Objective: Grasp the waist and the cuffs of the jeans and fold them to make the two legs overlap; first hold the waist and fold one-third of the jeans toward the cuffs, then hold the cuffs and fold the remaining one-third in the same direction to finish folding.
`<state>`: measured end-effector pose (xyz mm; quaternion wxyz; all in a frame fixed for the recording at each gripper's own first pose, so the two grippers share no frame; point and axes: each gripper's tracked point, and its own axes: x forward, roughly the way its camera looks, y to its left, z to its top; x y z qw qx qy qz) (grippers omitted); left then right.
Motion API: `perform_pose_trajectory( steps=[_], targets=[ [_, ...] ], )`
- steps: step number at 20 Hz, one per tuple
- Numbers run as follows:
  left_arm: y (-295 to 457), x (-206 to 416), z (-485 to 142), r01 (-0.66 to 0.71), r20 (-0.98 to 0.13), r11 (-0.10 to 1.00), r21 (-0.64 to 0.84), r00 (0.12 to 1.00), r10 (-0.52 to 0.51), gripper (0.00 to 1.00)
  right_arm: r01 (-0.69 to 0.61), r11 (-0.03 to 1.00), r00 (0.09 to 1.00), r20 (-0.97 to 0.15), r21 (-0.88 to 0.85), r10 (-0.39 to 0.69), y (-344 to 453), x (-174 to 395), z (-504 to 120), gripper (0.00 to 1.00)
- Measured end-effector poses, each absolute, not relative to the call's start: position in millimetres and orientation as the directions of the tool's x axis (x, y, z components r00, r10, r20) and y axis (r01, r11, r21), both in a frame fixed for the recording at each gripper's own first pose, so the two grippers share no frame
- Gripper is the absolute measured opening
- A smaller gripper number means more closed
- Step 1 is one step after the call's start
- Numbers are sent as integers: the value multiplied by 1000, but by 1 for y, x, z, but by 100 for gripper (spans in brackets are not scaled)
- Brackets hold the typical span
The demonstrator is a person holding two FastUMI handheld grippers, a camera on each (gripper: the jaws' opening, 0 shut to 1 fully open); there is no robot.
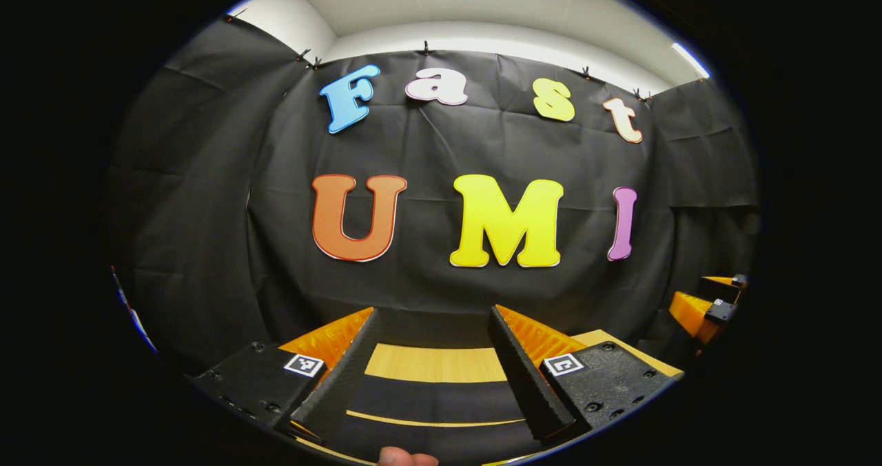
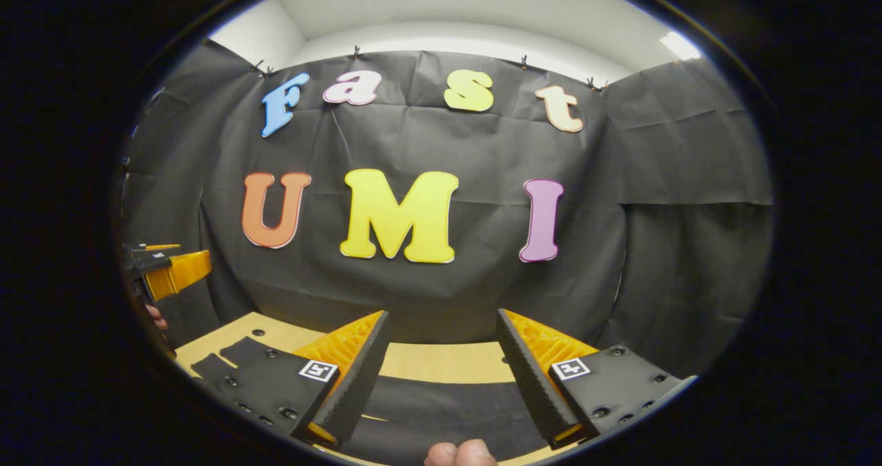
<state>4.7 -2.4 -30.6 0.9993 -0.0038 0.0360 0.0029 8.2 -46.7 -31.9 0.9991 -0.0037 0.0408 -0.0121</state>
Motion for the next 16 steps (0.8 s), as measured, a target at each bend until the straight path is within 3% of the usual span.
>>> perform_pose_trajectory(
  steps=[4, 11, 16],
  targets=[
    [13, 7, -47, -55, -128, 998, -33, 991, 50, 100, 33, 999, 992, -122, -18, -35, -91, 16, -53, 93],
    [54, -10, -81, -262, -278, 963, -60, 931, 235, 98, 36, 999, 961, -274, -22, -40, -179, 16, -115, 94],
    [77, -43, -127, -388, -423, 908, -160, 858, 292, 99, 135, 988, 859, -505, 71, -81, -230, -5, -192, 94]
  ],
)
